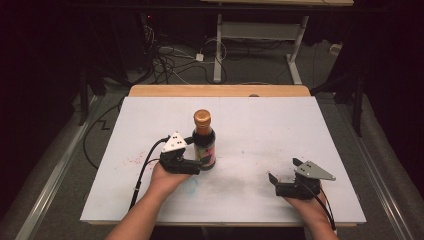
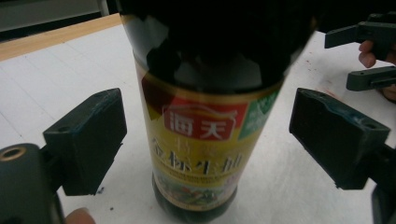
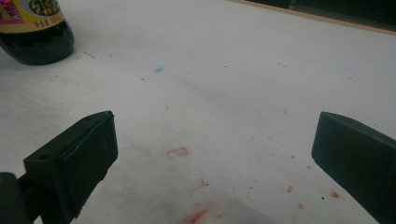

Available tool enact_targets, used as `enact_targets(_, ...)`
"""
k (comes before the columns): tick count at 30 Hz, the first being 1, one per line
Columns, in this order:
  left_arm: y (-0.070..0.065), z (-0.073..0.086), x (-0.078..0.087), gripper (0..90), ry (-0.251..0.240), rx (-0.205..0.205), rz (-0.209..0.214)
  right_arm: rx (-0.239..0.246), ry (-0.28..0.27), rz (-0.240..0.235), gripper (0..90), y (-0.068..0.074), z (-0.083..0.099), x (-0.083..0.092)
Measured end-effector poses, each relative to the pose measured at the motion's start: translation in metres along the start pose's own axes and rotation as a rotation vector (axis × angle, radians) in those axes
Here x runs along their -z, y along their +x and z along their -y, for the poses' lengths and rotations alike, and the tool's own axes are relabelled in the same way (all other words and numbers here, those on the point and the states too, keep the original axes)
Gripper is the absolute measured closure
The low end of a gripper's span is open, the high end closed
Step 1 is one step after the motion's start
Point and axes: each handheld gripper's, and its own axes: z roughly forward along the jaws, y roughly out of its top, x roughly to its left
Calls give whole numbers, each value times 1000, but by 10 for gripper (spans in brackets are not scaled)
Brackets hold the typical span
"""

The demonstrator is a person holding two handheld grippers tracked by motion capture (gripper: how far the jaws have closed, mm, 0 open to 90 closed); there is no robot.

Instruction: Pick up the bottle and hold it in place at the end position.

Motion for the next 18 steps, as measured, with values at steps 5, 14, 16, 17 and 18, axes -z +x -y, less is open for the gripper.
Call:
enact_targets(5, 2, -2, -6, 139, -1, 1, 2, -3, -4, -2, 15, 0, 0, 0)
enact_targets(14, -4, -5, -13, 200, -6, -9, 20, -3, -5, -1, 18, 0, 0, 0)
enact_targets(16, -5, -6, -14, 235, -7, -20, 17, -2, -6, -2, 18, -1, 0, 0)
enact_targets(17, -6, -5, -16, 257, -19, -27, 4, -2, -6, -1, 18, -1, 0, 0)
enact_targets(18, -6, -5, -15, 276, -13, -42, 3, -2, -6, -1, 18, -1, 0, 0)
